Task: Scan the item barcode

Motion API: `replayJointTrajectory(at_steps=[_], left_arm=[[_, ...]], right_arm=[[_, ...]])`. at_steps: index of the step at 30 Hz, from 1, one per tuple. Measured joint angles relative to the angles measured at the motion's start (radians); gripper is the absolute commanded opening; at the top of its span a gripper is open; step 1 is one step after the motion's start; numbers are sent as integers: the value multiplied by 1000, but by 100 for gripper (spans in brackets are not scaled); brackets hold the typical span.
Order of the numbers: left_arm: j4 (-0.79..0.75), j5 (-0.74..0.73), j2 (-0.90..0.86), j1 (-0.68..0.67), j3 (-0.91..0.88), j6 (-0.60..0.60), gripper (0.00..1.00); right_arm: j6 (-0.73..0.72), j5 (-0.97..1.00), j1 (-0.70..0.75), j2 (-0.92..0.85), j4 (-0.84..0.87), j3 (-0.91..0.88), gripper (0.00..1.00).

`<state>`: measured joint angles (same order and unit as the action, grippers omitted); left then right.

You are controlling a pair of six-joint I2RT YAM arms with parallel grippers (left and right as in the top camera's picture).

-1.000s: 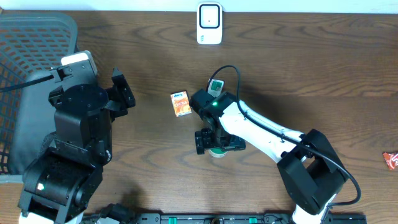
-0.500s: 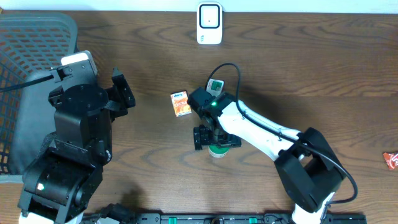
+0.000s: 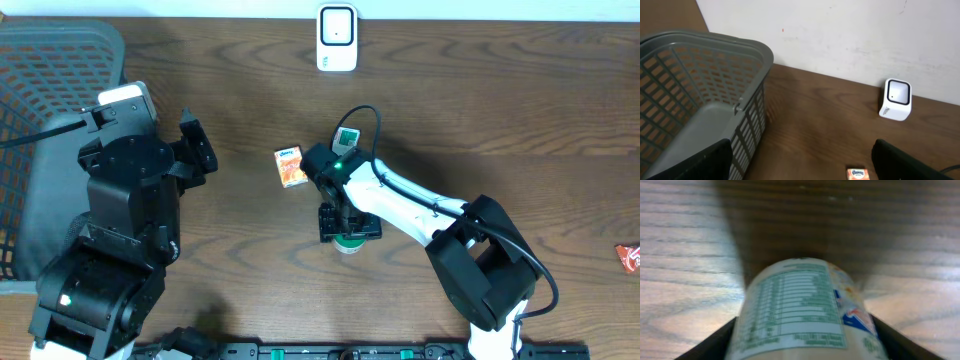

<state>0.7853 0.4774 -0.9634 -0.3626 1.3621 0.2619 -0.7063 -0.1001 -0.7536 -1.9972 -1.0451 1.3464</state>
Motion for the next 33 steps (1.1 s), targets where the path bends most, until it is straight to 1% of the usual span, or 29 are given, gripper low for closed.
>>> replayJointTrajectory(at_steps=[2, 4, 5, 6, 7, 8, 9, 25, 33], left_arm=[[0, 0, 0, 0, 0, 0, 89], [0, 0, 0, 0, 0, 0, 89], [0, 0, 0, 0, 0, 0, 89], [0, 0, 0, 0, 0, 0, 89], [0, 0, 0, 0, 0, 0, 89], [0, 0, 0, 0, 0, 0, 89], [0, 0, 0, 0, 0, 0, 89], [0, 0, 0, 0, 0, 0, 89], [0, 0, 0, 0, 0, 0, 89]], right_arm=[[-4, -7, 1, 0, -2, 1, 56], [-5, -9, 1, 0, -5, 1, 52], [-6, -9, 2, 0, -6, 1, 52], [-6, -10, 2, 0, -7, 1, 60], [-6, -10, 2, 0, -8, 1, 76], [-13, -11, 2, 0, -9, 1, 87], [-17, -12, 2, 0, -14, 1, 89], [-23, -26, -4, -1, -59, 2, 88], [-26, 29, -47, 0, -32, 2, 89]])
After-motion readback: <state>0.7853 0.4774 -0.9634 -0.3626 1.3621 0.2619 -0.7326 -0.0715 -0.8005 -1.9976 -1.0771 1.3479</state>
